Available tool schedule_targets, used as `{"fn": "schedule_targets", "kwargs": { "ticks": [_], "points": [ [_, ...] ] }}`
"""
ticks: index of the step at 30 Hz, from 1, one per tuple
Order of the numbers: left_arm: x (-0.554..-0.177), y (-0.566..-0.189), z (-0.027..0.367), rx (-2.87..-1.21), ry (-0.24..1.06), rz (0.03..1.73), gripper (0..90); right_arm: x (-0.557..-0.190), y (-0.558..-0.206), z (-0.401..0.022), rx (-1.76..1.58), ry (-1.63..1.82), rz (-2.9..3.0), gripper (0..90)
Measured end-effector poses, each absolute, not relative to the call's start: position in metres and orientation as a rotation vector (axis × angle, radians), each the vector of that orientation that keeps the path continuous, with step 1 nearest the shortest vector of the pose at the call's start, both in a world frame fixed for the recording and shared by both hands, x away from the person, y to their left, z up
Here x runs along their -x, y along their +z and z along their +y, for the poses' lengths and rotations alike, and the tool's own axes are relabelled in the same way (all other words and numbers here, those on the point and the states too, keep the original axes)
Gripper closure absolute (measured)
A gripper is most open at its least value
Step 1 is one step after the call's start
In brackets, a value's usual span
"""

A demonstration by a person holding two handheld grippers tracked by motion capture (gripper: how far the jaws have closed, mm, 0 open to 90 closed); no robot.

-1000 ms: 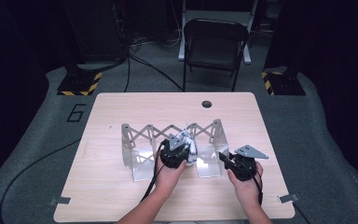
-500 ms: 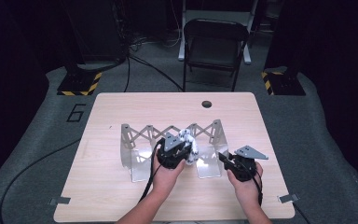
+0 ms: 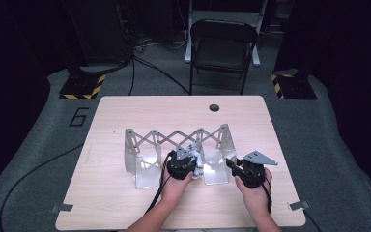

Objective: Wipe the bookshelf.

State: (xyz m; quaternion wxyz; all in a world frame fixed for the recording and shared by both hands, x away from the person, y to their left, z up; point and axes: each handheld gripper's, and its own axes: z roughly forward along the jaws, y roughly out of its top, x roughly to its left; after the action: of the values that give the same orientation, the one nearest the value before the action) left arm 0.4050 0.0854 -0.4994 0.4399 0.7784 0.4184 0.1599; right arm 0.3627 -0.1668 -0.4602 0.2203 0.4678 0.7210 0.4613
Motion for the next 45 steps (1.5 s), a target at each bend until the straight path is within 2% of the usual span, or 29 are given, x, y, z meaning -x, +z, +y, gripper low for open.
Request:
{"fn": "schedule_targets", "kwargs": {
  "ticks": [2, 3, 5, 6, 9, 11, 19, 22, 27, 29, 32, 35, 40, 45],
  "points": [
    [-0.404, -0.491, 0.088, -1.903, 0.395, 1.032, 74.2, -0.363, -0.460, -0.167, -1.290, 1.277, 1.996, 73.8],
    [-0.402, -0.471, 0.094, -1.839, 0.397, 1.011, 74.2, -0.362, -0.460, -0.166, -1.297, 1.276, 1.994, 73.8],
    [-0.401, -0.464, 0.094, -1.806, 0.404, 1.006, 74.3, -0.362, -0.460, -0.166, -1.297, 1.276, 1.994, 73.8],
    [-0.398, -0.446, 0.095, -1.763, 0.438, 0.971, 74.3, -0.362, -0.460, -0.166, -1.298, 1.276, 1.993, 73.8],
    [-0.397, -0.436, 0.096, -1.756, 0.468, 0.944, 74.2, -0.362, -0.460, -0.165, -1.296, 1.275, 1.994, 73.8],
    [-0.398, -0.439, 0.096, -1.762, 0.461, 0.945, 74.2, -0.362, -0.460, -0.165, -1.288, 1.271, 1.997, 73.6],
    [-0.407, -0.493, 0.089, -1.921, 0.384, 1.016, 74.2, -0.362, -0.460, -0.166, -1.291, 1.276, 1.999, 73.4],
    [-0.408, -0.493, 0.091, -1.924, 0.380, 1.019, 74.1, -0.362, -0.460, -0.166, -1.291, 1.277, 1.999, 73.4],
    [-0.403, -0.469, 0.095, -1.843, 0.382, 0.995, 74.2, -0.362, -0.460, -0.165, -1.285, 1.277, 1.998, 73.3],
    [-0.397, -0.447, 0.097, -1.797, 0.408, 0.949, 74.2, -0.362, -0.460, -0.164, -1.286, 1.277, 1.999, 73.0],
    [-0.395, -0.440, 0.098, -1.779, 0.425, 0.932, 74.2, -0.361, -0.460, -0.163, -1.289, 1.276, 1.996, 72.6],
    [-0.396, -0.447, 0.097, -1.802, 0.417, 0.934, 74.1, -0.361, -0.460, -0.163, -1.289, 1.277, 1.997, 72.5],
    [-0.401, -0.487, 0.094, -1.897, 0.376, 0.995, 74.1, -0.361, -0.461, -0.164, -1.292, 1.287, 1.996, 72.2],
    [-0.398, -0.490, 0.095, -1.929, 0.366, 0.986, 74.1, -0.361, -0.461, -0.164, -1.284, 1.287, 1.998, 72.1]
  ]
}}
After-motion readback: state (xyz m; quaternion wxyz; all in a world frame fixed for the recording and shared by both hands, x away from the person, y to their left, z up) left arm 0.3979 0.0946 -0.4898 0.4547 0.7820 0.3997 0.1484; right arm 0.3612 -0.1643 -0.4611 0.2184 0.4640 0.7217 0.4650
